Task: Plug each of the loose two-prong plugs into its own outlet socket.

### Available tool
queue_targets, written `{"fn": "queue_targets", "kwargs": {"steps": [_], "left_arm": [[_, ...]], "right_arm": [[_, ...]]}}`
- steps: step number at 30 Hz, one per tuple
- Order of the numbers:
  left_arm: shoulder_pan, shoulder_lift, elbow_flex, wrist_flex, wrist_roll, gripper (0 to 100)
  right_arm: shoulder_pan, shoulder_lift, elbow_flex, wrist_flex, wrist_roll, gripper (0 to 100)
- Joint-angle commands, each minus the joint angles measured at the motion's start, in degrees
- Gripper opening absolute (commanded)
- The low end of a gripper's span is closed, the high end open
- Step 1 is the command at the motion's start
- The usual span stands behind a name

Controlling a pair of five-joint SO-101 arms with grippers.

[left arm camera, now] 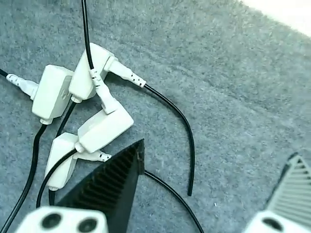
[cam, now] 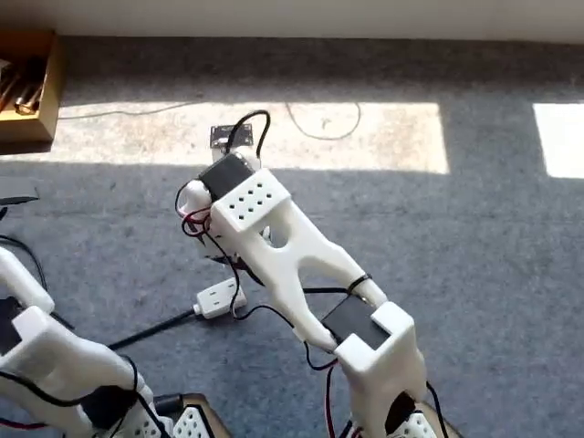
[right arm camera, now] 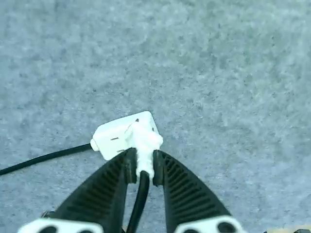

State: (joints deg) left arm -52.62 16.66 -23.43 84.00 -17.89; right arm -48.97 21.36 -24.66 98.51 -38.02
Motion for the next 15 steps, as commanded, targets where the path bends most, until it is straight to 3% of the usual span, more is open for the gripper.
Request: {"fn": "queue_targets", "kwargs": {"steps": [1, 6, 15], "left_arm": [[-1.6, 1.9, -5.8, -0.3, -0.4, 42], [-3.1, 5.4, -9.6, -0.3, -0.4, 42], [-5.0, 10.3, -10.7, -0.3, -0.5, 42]], "right_arm": [[-1.8, -3.8, -2.9, 2.3, -7.0, 0.6], [-2.1, -0.8, -2.9, 2.3, -21.1, 0.5], [-2.2, 3.7, -8.7, 2.3, -22.4, 0.5]]}}
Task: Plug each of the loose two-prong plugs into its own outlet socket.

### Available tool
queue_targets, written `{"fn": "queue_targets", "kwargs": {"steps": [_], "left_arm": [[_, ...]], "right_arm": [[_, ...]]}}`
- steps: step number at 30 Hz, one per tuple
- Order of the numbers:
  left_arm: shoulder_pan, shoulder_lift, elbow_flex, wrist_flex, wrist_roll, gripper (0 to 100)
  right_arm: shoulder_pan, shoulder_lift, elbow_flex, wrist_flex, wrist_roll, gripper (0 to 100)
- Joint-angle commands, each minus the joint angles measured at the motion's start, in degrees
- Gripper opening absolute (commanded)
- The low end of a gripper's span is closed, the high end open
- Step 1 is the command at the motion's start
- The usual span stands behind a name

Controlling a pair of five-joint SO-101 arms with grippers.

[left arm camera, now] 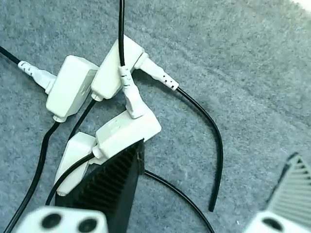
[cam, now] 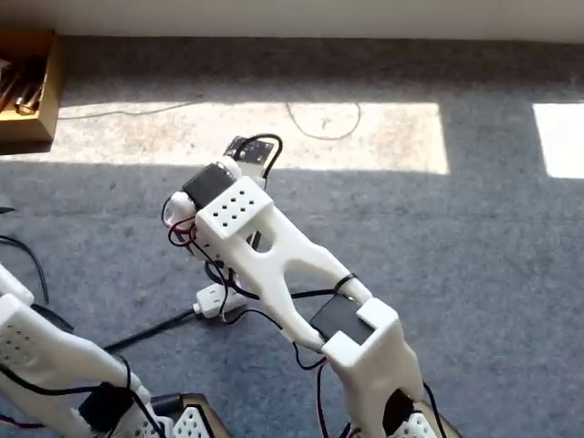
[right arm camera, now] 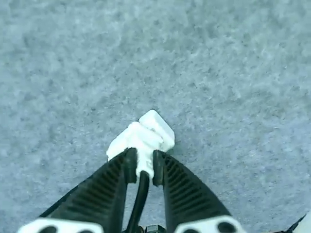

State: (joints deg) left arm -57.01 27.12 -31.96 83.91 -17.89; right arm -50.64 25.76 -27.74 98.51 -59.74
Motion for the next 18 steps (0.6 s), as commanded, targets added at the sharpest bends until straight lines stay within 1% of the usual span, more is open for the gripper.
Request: {"fn": "queue_targets", "kwargs": {"steps": [1, 3, 7, 10, 13, 18], "left_arm": [[-0.9, 0.0, -2.2, -0.2, -0.5, 42], [-1.5, 0.3, -2.2, -0.2, -0.5, 42], [-1.8, 0.3, -2.2, -0.2, -0.5, 42], [-1.7, 0.1, -2.2, -0.2, -0.5, 42], [-1.8, 0.0, -2.2, -0.2, -0.5, 42], [-1.7, 0.0, -2.2, -0.3, -0.5, 42]], "right_arm": [[-0.7, -0.5, -7.3, 2.3, -0.7, 0.5], [-1.0, -0.1, -9.4, 2.6, -0.8, 0.5], [-2.9, -1.6, -8.7, 2.7, -0.8, 0.5], [-5.4, -4.0, -4.1, 2.7, -0.8, 0.5], [-6.4, -7.5, 1.9, 2.7, -0.7, 0.5], [-1.5, -12.1, 7.3, 2.6, -0.7, 0.5]]}}
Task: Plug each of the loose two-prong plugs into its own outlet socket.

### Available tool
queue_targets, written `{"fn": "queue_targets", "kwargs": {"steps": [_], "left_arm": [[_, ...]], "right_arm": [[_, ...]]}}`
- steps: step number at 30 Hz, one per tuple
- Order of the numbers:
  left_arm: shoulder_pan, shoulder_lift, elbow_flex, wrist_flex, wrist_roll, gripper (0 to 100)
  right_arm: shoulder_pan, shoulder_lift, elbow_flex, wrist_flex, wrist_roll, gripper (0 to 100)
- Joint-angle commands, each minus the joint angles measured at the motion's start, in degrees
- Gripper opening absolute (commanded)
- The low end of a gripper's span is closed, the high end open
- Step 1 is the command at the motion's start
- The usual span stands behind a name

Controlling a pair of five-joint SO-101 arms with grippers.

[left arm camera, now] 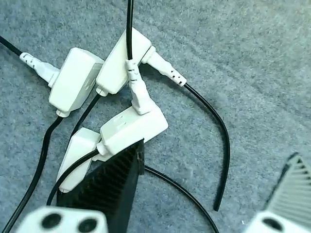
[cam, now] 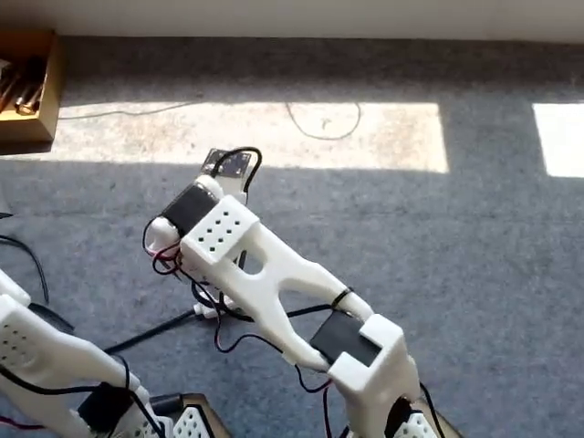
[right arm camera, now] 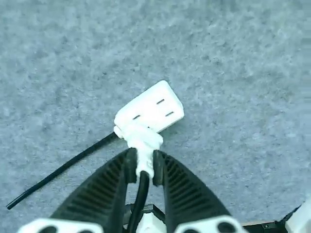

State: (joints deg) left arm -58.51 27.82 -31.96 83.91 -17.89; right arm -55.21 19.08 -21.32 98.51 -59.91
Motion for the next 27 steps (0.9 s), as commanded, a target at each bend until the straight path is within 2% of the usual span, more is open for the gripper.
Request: {"fn": "queue_targets", "kwargs": {"steps": [1, 23, 27], "left_arm": [[0.0, -0.7, -2.2, -0.3, -0.5, 42], [0.3, -0.7, -2.2, -0.3, -0.5, 42], [0.3, -0.8, -2.3, -0.3, -0.5, 42]], "right_arm": [[4.0, -5.8, 1.5, 2.6, -0.5, 0.5], [5.0, -5.9, 2.0, 2.3, -1.8, 0.5], [3.3, -5.9, 6.1, 2.2, -1.8, 0.5]]}}
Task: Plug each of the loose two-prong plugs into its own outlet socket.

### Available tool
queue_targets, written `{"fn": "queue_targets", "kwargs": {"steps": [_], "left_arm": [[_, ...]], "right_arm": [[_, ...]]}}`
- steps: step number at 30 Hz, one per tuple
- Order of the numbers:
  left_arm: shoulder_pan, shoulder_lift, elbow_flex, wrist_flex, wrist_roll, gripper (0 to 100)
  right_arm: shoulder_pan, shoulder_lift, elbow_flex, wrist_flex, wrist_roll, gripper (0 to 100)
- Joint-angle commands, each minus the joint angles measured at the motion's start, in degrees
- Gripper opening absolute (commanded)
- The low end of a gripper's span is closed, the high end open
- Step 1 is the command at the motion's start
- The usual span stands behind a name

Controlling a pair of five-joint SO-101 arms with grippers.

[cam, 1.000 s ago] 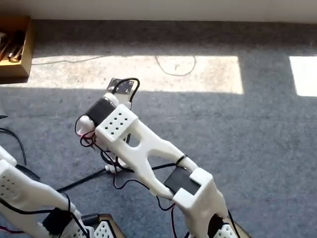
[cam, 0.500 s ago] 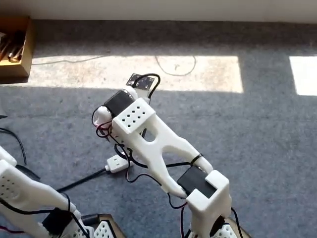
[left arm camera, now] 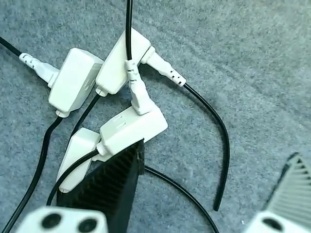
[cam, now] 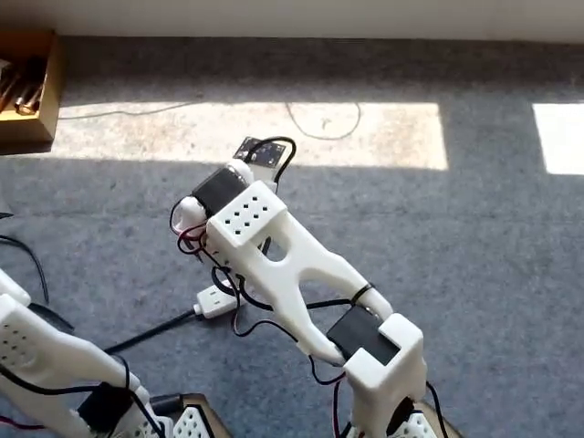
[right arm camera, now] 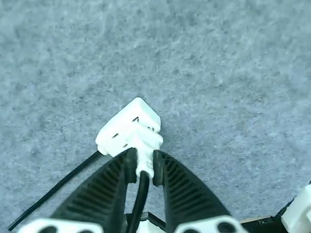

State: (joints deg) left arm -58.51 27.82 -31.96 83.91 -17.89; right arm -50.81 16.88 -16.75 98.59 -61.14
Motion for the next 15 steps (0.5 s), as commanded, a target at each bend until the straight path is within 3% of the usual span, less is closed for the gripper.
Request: {"fn": "queue_targets", "kwargs": {"steps": [1, 15], "left_arm": [[0.3, -0.8, -2.3, -0.3, -0.5, 42], [1.1, -0.8, -2.2, -0.2, -0.5, 42]], "right_arm": [[-1.2, -3.7, 2.4, 1.1, -0.5, 0.5], [-1.5, -3.8, -1.7, -1.0, -2.6, 0.5]]}}
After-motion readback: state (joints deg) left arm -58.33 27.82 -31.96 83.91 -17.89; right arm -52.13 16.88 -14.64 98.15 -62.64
